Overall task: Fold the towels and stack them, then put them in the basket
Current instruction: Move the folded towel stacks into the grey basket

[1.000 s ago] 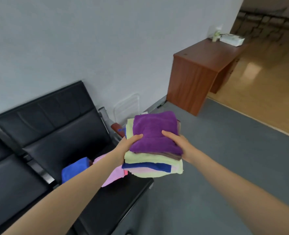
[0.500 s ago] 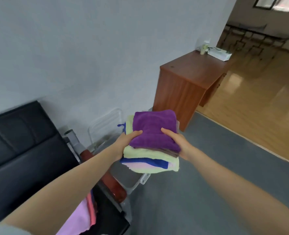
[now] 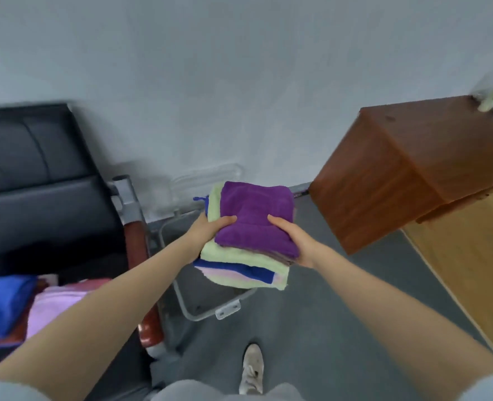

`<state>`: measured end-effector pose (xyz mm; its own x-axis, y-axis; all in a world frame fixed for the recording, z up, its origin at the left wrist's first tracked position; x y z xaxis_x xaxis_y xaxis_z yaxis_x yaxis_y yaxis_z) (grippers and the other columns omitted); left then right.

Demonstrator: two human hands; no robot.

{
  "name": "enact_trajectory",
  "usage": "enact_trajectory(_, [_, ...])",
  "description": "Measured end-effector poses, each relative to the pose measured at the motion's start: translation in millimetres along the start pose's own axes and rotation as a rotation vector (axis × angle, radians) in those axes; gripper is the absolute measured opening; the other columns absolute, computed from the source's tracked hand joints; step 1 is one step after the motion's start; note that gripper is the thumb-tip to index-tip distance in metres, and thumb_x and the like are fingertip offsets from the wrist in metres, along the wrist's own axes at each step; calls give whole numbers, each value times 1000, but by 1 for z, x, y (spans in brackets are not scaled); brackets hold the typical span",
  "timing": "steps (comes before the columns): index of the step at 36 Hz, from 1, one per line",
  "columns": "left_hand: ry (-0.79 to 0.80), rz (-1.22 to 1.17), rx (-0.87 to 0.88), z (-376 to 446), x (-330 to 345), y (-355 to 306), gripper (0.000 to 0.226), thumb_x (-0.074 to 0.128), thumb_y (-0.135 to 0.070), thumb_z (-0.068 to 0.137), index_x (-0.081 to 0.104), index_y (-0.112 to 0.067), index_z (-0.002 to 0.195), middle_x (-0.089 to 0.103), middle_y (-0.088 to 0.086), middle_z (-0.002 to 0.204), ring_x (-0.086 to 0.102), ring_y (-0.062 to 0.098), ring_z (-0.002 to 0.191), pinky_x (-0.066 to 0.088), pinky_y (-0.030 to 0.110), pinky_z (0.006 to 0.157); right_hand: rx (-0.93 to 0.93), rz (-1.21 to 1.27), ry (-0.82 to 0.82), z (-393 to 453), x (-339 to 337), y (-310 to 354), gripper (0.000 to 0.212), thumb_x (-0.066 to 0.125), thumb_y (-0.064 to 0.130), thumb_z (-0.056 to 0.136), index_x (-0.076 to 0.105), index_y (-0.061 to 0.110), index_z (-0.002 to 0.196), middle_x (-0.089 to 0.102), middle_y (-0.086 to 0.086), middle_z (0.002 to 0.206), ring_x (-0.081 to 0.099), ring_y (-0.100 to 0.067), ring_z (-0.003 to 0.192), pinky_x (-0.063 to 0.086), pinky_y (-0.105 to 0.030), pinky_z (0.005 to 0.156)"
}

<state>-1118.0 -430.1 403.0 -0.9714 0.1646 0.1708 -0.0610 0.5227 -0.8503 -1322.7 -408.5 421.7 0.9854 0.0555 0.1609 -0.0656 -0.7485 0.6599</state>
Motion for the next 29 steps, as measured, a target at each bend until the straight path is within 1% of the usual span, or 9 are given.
enact_trajectory(4, [-125,-73,-39,15,-5,15,67,82,-40,71,52,-23,128,70,2,111,70,23,96,57,40,84,82,-114,60,41,-10,10,58,73,47,72,59,22,122,73,-6,108,68,-24,103,54,-38,88])
enact_trajectory(9, [-213,-111,-132,28,-27,41,68,83,-40,70,54,-21,128,71,4,112,70,24,98,56,43,88,130,-124,112,88,2,5,60,77,38,74,57,19,128,72,-7,111,70,-24,100,57,-34,77])
enact_trajectory(13, [-281,-149,-217,49,-57,62,77,86,-42,64,52,-20,129,70,6,113,70,26,97,57,45,85,120,-158,114,133,20,-4,63,79,33,74,56,16,130,71,-9,113,69,-26,103,56,-37,85])
enact_trajectory(16, [-290,-148,-264,68,-74,77,60,80,-31,76,52,-17,128,69,8,112,69,26,96,58,39,79,147,-170,100,164,27,-14,65,80,32,73,55,15,131,70,-10,114,68,-27,104,55,-40,91])
enact_trajectory(18, [-299,-153,-316,83,-86,90,60,78,-29,77,51,-15,129,68,9,111,69,27,96,58,39,79,171,-165,81,184,30,-20,58,78,28,77,54,16,129,70,-11,112,68,-27,100,57,-38,84])
enact_trajectory(20, [-302,-160,-337,107,-101,105,69,81,-36,72,48,-16,130,68,8,113,69,27,96,57,43,83,184,-150,68,213,33,-26,55,77,24,79,54,16,128,70,-12,112,68,-27,98,57,-35,78])
enact_trajectory(22, [-318,-192,-358,136,-116,126,77,82,-43,67,47,-19,130,67,7,114,68,27,97,57,43,85,201,-147,65,250,35,-36,60,79,25,74,55,17,128,70,-13,112,68,-29,100,57,-39,83])
enact_trajectory(26, [-397,-285,-335,187,-137,169,71,83,-52,64,54,-24,123,69,4,110,69,22,95,57,38,84,230,-145,59,319,36,-66,70,87,31,61,60,19,125,72,-11,109,68,-31,103,53,-48,95])
enact_trajectory(29, [-435,-302,-348,227,-148,209,54,81,-44,71,57,-27,117,70,2,103,69,21,92,56,34,76,240,-166,18,377,29,-94,85,94,38,47,61,21,124,74,-8,106,69,-30,100,53,-49,94])
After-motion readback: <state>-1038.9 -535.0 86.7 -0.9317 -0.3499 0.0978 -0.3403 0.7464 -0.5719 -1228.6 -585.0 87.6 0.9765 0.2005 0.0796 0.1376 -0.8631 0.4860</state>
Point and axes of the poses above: each hand's wrist, its own z-axis towards the middle knuckle, its own x-axis out of the palm, y = z × x, the point moved 4 cm from there along z, towards the middle knuckle
